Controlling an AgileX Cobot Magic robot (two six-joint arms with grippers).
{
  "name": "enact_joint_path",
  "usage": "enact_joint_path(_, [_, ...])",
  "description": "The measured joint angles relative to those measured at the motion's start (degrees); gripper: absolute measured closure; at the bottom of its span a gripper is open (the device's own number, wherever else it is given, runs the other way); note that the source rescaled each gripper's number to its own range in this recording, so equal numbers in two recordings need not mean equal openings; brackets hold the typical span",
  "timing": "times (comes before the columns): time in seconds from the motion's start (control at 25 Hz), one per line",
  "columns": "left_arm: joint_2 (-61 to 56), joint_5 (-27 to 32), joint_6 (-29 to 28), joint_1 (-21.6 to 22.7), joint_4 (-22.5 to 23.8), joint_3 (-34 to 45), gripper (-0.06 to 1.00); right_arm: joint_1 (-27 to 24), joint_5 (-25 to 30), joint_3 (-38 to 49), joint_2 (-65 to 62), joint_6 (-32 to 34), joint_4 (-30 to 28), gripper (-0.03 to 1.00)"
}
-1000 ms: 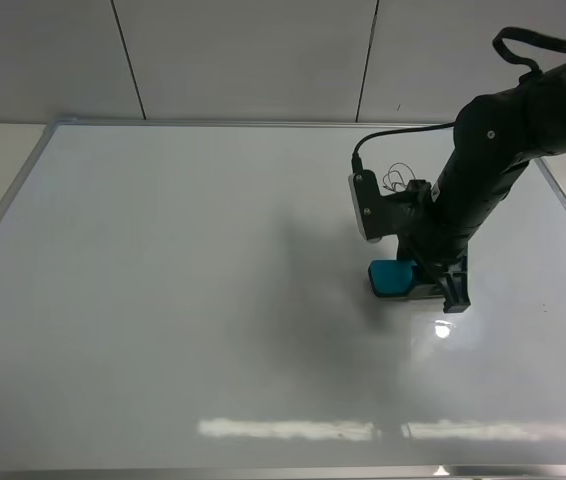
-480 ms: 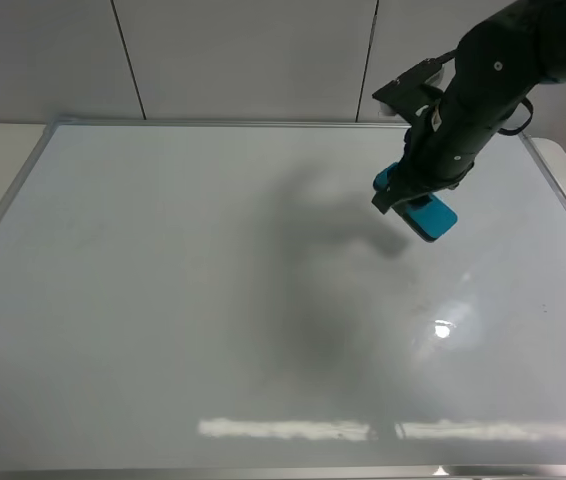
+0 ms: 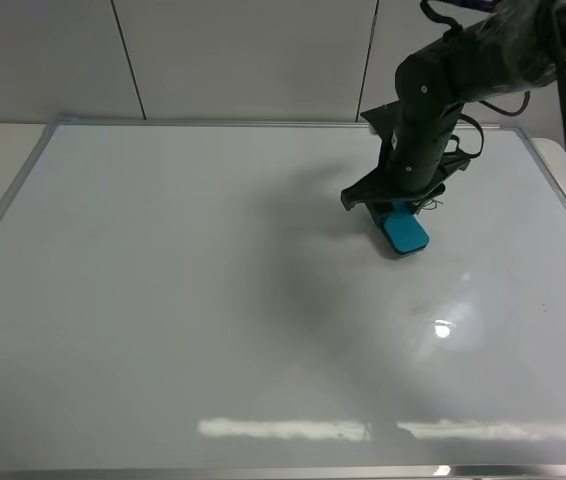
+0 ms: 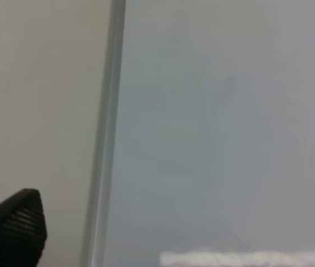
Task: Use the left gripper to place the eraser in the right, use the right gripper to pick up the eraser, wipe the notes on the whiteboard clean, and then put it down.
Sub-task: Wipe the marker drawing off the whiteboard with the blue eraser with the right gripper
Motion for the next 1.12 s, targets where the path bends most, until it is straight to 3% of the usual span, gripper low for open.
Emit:
enact_joint_path(0.44, [0.0, 0.0, 0.0, 0.0, 0.0, 0.0, -0.06, -4.3, -2.9, -2.9, 3.8, 1.3, 1.9, 0.96])
enact_joint_path(0.76, [0.0, 0.0, 0.0, 0.0, 0.0, 0.0, -0.06, -8.7, -2.9, -10.8, 8.9, 0.9, 1.0, 0.96])
enact_joint_path(1.12, [0.0, 0.0, 0.0, 0.0, 0.0, 0.0, -0.06, -17.2, -4.1, -14.1, 11.1, 0.9, 0.4, 0.96])
